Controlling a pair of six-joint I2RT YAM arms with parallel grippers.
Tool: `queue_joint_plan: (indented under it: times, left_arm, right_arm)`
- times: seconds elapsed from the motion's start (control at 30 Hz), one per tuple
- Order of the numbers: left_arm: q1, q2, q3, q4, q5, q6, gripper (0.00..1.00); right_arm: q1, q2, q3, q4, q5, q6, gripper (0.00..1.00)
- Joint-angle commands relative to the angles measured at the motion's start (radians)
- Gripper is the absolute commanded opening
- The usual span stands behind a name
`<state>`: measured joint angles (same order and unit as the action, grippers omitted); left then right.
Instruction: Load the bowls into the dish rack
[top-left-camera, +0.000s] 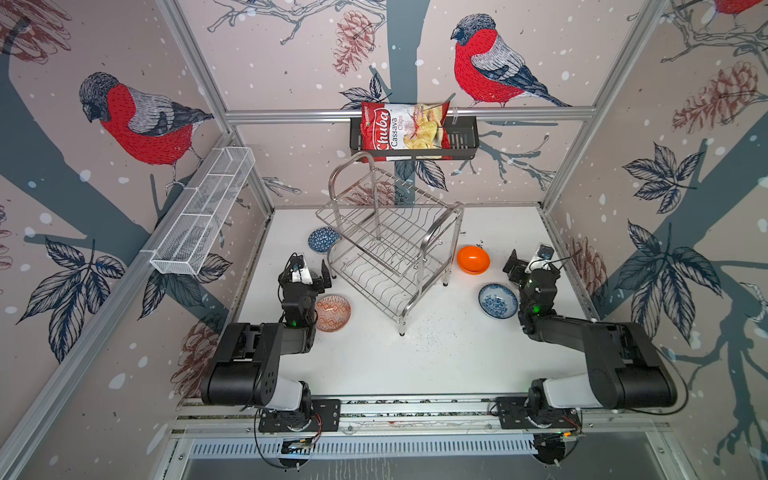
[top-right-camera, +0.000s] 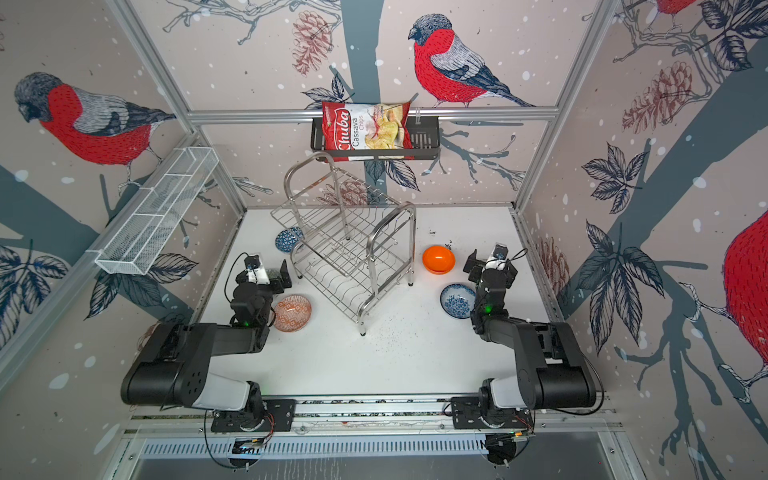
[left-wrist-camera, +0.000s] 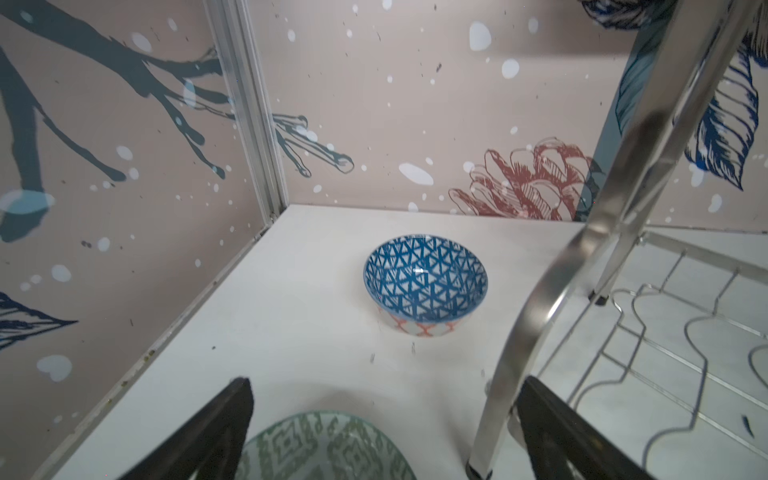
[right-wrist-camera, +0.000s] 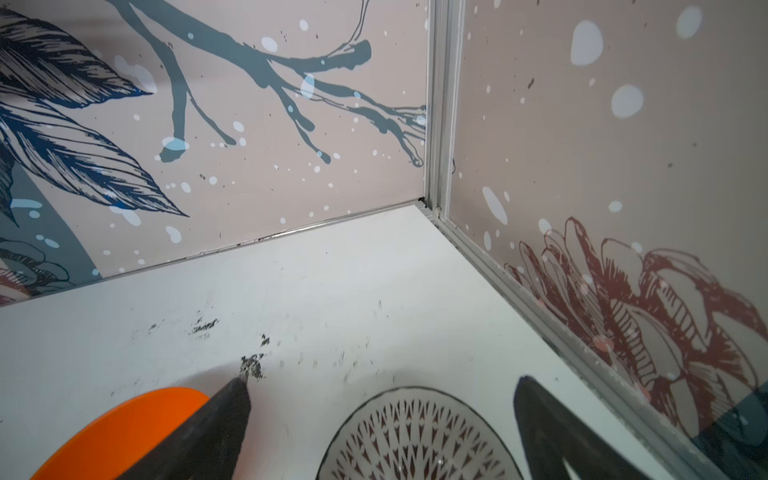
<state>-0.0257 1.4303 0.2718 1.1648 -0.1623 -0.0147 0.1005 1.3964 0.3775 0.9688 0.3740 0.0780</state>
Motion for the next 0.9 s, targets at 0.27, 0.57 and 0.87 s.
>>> queue_joint_plan:
  times: [0.27, 0.57, 0.87]
  left_arm:
    - [0.001, -0.199, 0.083, -0.381, -0.069, -0.164, 0.99]
    - [0.0, -0.171, 0.384, -0.891, 0.001, -0.223, 0.99]
    - [-0.006, -0.125, 0.613, -1.278, 0.003, -0.431, 0.99]
  right_arm:
    - [0.006, -0.178, 0.167, -0.596, 0.305, 0.164, 0.99]
    - [-0.006, -0.182, 0.267, -0.827, 0.118, 0.347, 1.0]
    - [0.082, -0.027, 0.535, -1.198, -0.014, 0.444, 1.0]
